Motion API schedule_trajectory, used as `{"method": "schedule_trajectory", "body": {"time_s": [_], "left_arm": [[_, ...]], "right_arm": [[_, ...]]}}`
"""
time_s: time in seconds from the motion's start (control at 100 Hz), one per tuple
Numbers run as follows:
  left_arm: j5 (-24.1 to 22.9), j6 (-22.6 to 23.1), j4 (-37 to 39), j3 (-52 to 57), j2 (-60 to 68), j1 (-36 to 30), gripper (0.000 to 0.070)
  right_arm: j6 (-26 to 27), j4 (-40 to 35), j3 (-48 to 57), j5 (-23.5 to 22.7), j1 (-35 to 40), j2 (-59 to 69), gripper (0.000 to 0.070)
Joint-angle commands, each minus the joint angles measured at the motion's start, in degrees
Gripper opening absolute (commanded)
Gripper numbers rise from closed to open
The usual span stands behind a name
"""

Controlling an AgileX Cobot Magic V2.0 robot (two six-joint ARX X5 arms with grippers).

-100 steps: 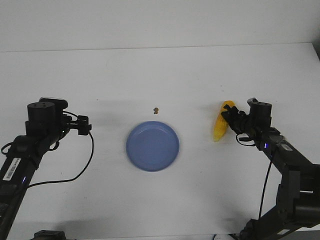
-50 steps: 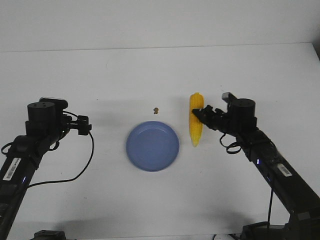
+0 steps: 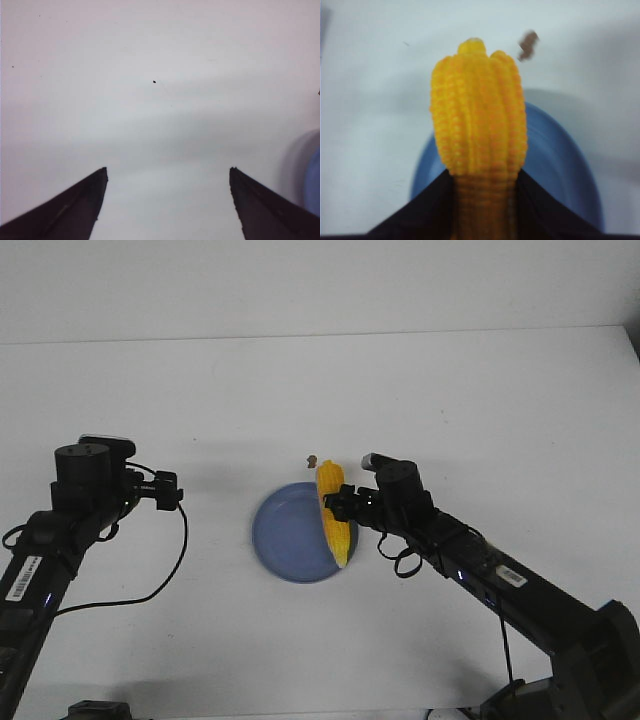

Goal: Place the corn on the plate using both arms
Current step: 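Lift the corn with the right gripper and carry it over the plate, then lower the corn onto the plate and open the right gripper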

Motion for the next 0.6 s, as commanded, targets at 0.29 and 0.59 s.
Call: {"method": "schedule_trajectory", "body": {"time_s": [0.29, 0.59], "left_arm": [[0.1, -0.6, 0.2, 0.7, 0.7, -0.1, 0.0502], [0.1, -0.6, 0.1, 0.7, 0.7, -0.1, 0.0503]], "right_arm": [[0.9, 1.0, 0.7, 0.0, 1.6, 2.8, 0.0413], [0.8, 1.1, 0.7, 0.2, 1.6, 2.8, 0.0485]]}}
